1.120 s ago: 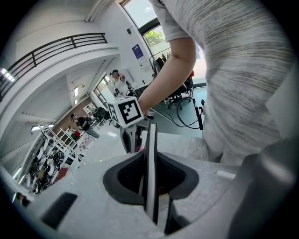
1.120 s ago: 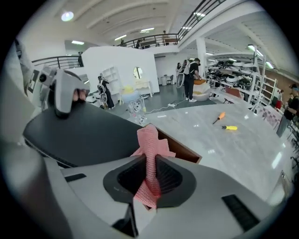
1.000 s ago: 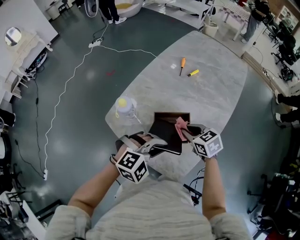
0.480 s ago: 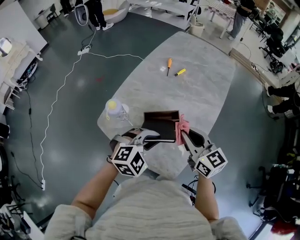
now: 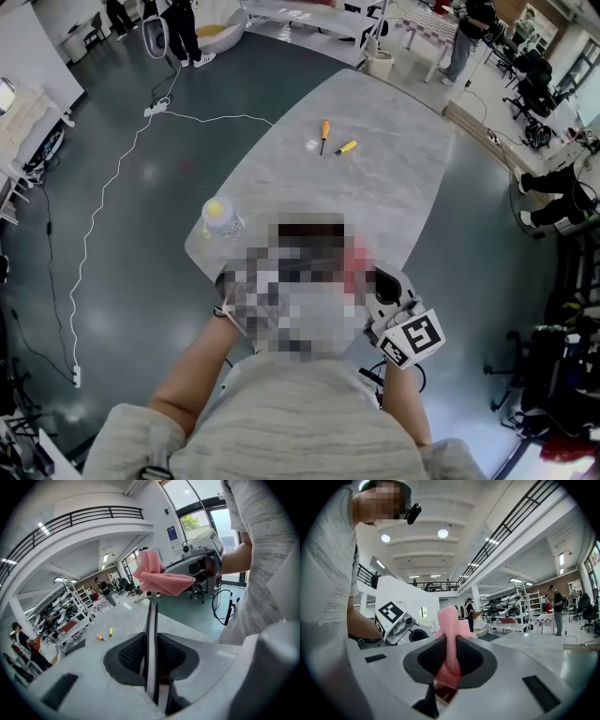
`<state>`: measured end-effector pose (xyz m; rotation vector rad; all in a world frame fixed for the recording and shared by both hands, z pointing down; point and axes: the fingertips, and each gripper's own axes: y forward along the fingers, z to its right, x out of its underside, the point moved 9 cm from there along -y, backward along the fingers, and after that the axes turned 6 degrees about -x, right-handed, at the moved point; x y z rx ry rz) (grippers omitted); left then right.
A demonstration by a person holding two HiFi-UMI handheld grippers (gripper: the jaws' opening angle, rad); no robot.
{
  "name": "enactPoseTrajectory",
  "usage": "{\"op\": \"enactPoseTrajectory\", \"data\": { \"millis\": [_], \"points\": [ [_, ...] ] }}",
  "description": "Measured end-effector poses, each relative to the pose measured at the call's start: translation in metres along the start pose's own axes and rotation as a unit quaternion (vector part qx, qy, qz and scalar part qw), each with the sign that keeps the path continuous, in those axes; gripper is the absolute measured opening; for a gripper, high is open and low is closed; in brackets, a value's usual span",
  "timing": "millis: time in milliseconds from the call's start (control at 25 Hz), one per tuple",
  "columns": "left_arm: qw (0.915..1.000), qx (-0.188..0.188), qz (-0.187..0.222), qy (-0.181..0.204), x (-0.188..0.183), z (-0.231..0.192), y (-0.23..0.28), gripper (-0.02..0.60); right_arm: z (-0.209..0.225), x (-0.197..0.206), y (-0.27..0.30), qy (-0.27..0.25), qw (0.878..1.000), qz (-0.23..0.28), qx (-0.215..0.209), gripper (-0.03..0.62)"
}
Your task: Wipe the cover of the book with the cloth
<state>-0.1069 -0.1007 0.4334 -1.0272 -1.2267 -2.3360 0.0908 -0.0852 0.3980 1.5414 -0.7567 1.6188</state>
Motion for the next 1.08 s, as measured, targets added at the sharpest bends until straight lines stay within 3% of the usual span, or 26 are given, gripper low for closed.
{"op": "enactPoseTrajectory", "data": {
  "millis": [240, 1080],
  "points": [
    [0.9997, -0.005, -0.001, -0.025, 0.0, 0.001, -0.003, 0.078, -0.011, -0.004, -0.002, -0.013, 1.0, -0.005, -0.005, 0.052],
    [0.9994, -0.001, -0.004, -0.036, 0.002, -0.002, -0.007, 0.078, -0.018, -0.008, -0.003, -0.017, 1.0, -0.004, 0.004, 0.052]
  ]
}}
